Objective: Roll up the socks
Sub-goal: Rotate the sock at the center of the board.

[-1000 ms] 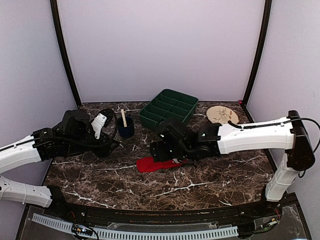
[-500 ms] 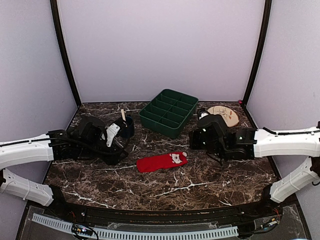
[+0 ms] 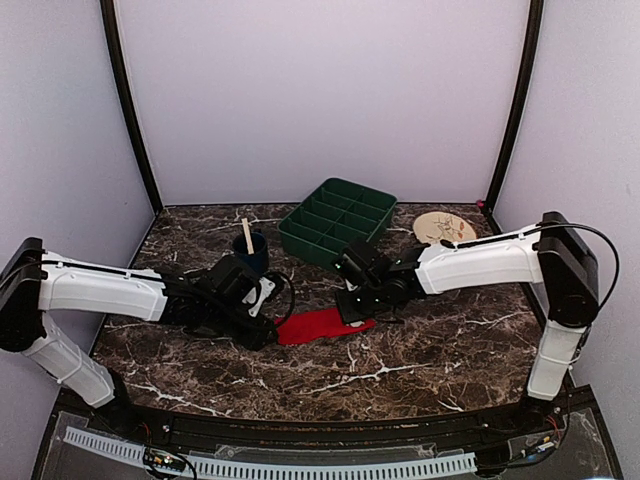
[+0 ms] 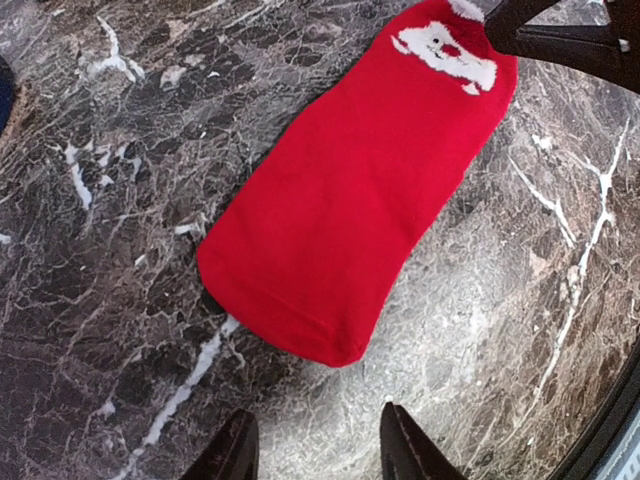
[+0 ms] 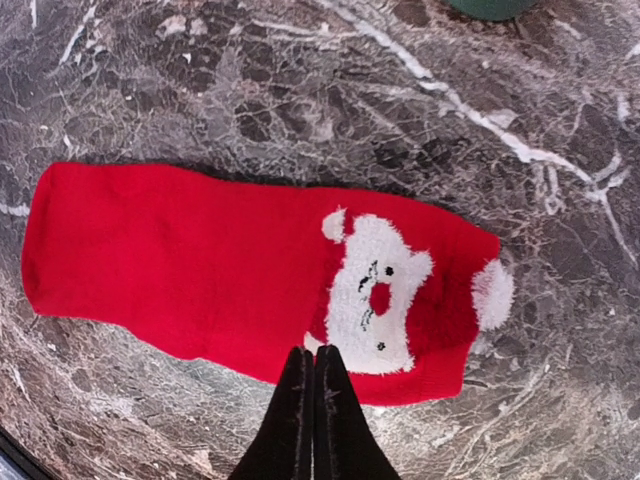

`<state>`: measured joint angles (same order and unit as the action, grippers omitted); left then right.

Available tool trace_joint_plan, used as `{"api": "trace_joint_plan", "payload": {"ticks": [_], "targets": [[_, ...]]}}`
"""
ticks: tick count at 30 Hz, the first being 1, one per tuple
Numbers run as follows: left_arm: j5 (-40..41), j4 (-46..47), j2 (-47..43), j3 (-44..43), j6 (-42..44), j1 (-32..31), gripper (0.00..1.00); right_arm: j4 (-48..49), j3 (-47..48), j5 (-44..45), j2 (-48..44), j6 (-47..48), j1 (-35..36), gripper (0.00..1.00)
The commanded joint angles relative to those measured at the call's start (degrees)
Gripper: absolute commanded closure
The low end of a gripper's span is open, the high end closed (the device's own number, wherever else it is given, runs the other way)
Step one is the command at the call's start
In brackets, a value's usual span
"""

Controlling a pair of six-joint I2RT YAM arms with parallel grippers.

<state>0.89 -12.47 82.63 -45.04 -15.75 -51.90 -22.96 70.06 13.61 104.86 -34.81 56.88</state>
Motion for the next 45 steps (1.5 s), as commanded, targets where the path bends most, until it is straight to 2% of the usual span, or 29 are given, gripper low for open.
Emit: {"api": "trace_joint_plan", "payload": {"ticks": [1,17,25,45], "targets": [[0.4,1.6,3.7,-3.9,-2.2,-0.2,0.56,-2.7,1.7,-3.4,1.4,1.6,-1.2,1.0],[5.3,-2.1,13.7,-9.4,-3.7,-0.2,0.55,-2.3,-0.2,-2.7,6.2,2.5,-4.7,1.0],[7.5,-4.1,18.2,-10.7,-3.5,-0.2,0.55,-0.2,-7.7,-4.8,3.2,-0.8,-4.2,1.0],[12.6,-6.7,25.1,-17.7,1.6,-0.1,0.54,-3.0,-11.9,-3.8,-3.0,-15.1,10.9,1.0]]}}
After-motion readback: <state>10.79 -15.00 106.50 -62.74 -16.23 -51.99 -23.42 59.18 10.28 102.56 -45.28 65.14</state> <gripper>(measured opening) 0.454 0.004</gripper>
